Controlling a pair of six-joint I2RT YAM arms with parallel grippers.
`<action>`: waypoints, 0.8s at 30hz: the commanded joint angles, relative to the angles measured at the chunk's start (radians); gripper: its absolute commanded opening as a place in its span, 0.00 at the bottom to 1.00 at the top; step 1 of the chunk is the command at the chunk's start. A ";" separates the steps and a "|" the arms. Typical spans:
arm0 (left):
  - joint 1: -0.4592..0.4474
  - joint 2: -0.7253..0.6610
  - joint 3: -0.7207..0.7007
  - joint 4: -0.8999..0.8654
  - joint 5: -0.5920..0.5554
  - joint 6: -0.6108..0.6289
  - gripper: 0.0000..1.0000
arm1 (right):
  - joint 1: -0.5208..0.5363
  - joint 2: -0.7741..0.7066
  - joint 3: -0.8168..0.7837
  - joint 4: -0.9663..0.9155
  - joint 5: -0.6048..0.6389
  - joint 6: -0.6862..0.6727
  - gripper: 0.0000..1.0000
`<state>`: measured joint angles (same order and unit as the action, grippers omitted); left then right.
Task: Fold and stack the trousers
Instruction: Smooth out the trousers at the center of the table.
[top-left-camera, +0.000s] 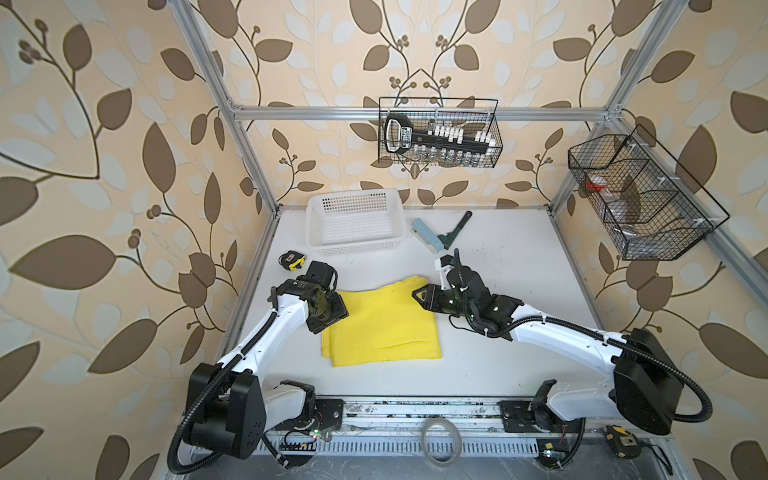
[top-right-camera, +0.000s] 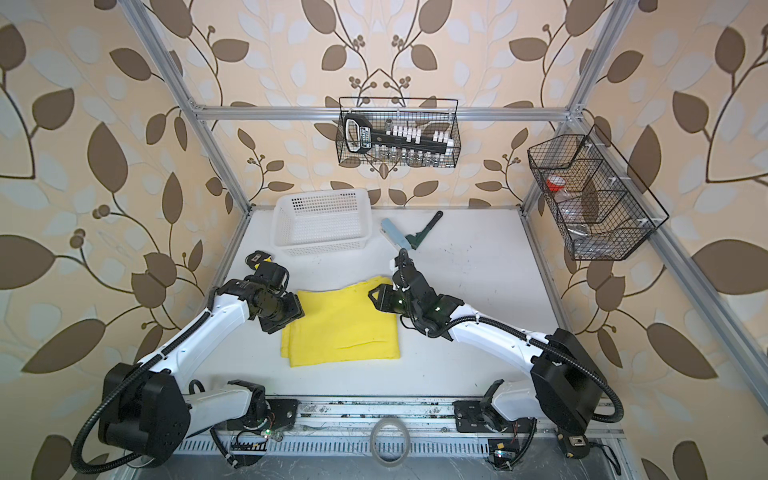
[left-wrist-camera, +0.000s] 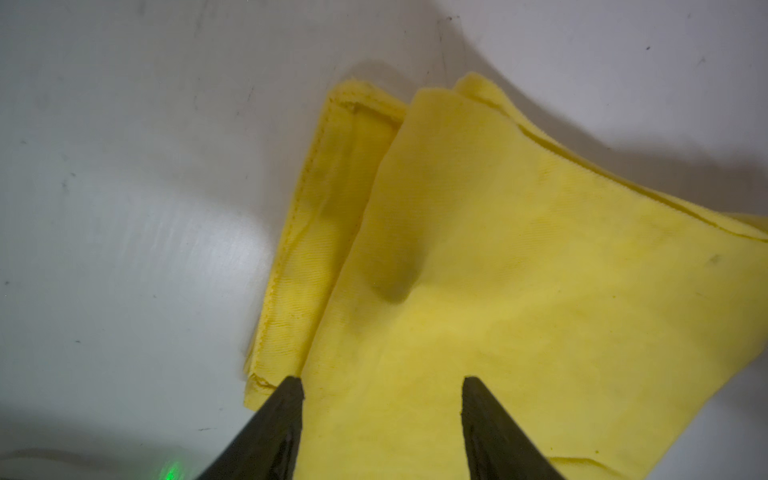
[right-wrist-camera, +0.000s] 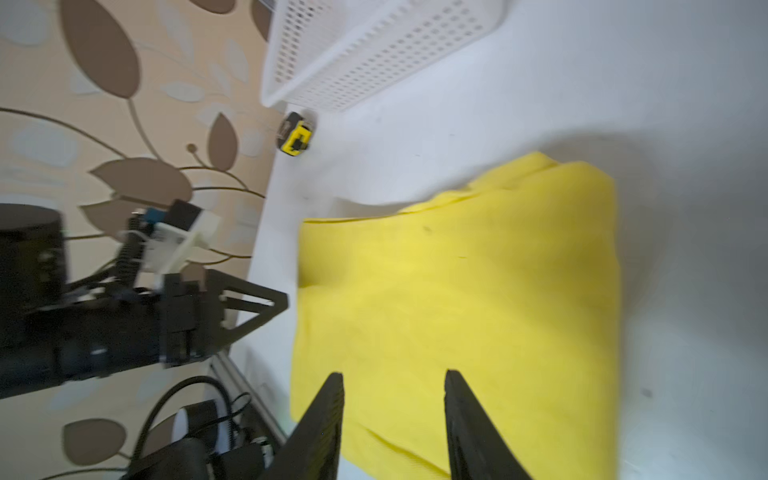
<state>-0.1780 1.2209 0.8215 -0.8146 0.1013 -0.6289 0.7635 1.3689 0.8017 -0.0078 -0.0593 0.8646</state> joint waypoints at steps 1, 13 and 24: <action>-0.009 0.026 0.049 0.035 0.042 0.027 0.57 | -0.016 0.052 -0.055 0.017 -0.015 -0.041 0.39; -0.018 0.264 0.127 0.084 -0.062 0.064 0.51 | 0.088 0.279 -0.131 0.140 0.037 -0.004 0.38; -0.020 0.387 0.117 0.121 -0.059 0.048 0.48 | -0.020 0.249 -0.097 -0.134 0.221 -0.164 0.38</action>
<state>-0.1913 1.5814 0.9348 -0.7158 0.0509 -0.5850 0.7937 1.6070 0.7052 0.0689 0.0418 0.7773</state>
